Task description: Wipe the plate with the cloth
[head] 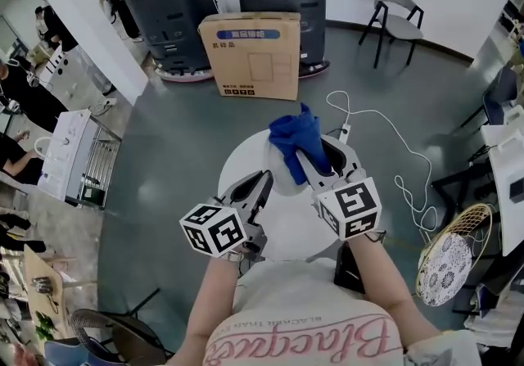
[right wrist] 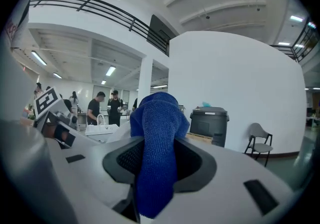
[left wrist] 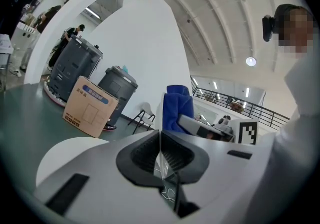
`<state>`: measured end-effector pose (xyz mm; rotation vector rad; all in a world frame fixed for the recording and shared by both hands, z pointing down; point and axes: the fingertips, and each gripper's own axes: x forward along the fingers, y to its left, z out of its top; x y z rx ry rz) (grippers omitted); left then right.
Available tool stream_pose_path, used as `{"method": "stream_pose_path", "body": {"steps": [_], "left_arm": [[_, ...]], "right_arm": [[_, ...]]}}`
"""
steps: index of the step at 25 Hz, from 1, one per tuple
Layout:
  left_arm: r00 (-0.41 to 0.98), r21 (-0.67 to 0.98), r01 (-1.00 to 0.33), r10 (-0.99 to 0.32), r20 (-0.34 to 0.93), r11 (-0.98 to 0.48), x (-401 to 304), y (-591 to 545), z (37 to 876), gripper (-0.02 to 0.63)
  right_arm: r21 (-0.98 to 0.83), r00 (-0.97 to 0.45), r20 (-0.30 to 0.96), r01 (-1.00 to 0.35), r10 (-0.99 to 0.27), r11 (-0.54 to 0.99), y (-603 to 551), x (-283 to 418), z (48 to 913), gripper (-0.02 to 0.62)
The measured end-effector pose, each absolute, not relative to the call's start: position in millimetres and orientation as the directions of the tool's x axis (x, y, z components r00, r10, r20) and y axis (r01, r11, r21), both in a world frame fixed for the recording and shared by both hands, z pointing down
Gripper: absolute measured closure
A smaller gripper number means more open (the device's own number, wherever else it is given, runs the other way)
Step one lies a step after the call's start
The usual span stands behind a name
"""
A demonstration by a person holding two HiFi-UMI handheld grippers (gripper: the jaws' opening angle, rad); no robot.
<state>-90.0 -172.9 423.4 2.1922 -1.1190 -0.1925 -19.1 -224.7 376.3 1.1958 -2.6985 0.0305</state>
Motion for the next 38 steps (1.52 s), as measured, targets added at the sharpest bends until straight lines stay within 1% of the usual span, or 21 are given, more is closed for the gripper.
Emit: {"method": "stream_pose_path", "body": {"steps": [6, 12, 17, 23, 26, 29, 32, 38], "left_arm": [[0.62, 0.606, -0.678, -0.766, 0.169, -0.415, -95.3, -174.8, 424.7, 0.591], [0.612, 0.611, -0.683, -0.771, 0.179, -0.401, -96.6, -176.2, 429.4, 0.591], [0.611, 0.627, -0.671, -0.774, 0.165, -0.395, -101.3, -180.6, 426.4, 0.591], [0.606, 0.657, -0.649, -0.783, 0.141, -0.384, -104.7, -183.2, 420.1, 0.591], [0.616, 0.666, -0.635, -0.776, 0.134, -0.39, -100.8, -180.9, 417.3, 0.591], [0.621, 0.67, -0.632, -0.772, 0.138, -0.389, -99.4, -179.5, 418.9, 0.591], [0.627, 0.672, -0.627, -0.768, 0.135, -0.394, -98.3, -177.9, 419.7, 0.59], [0.628, 0.65, -0.643, -0.765, 0.145, -0.405, -99.5, -177.2, 417.8, 0.589]], "right_arm": [[0.024, -0.571, 0.212, -0.808, -0.793, 0.588, -235.3, 16.8, 386.3, 0.448], [-0.018, -0.599, 0.138, -0.798, -0.789, 0.603, -212.4, 20.6, 363.3, 0.448], [-0.037, -0.661, 0.139, -0.748, -0.737, 0.663, -187.0, -0.6, 364.0, 0.448], [-0.013, -0.745, 0.195, -0.652, -0.638, 0.758, -160.6, -40.9, 385.5, 0.448], [0.005, -0.757, 0.242, -0.625, -0.607, 0.781, -157.5, -54.7, 401.8, 0.448], [0.023, -0.728, 0.284, -0.645, -0.624, 0.764, -165.5, -51.3, 415.9, 0.448], [0.019, -0.676, 0.318, -0.696, -0.665, 0.717, -176.2, -31.2, 428.2, 0.448], [-0.006, -0.572, 0.34, -0.795, -0.746, 0.606, -192.2, 10.3, 434.8, 0.448]]}}
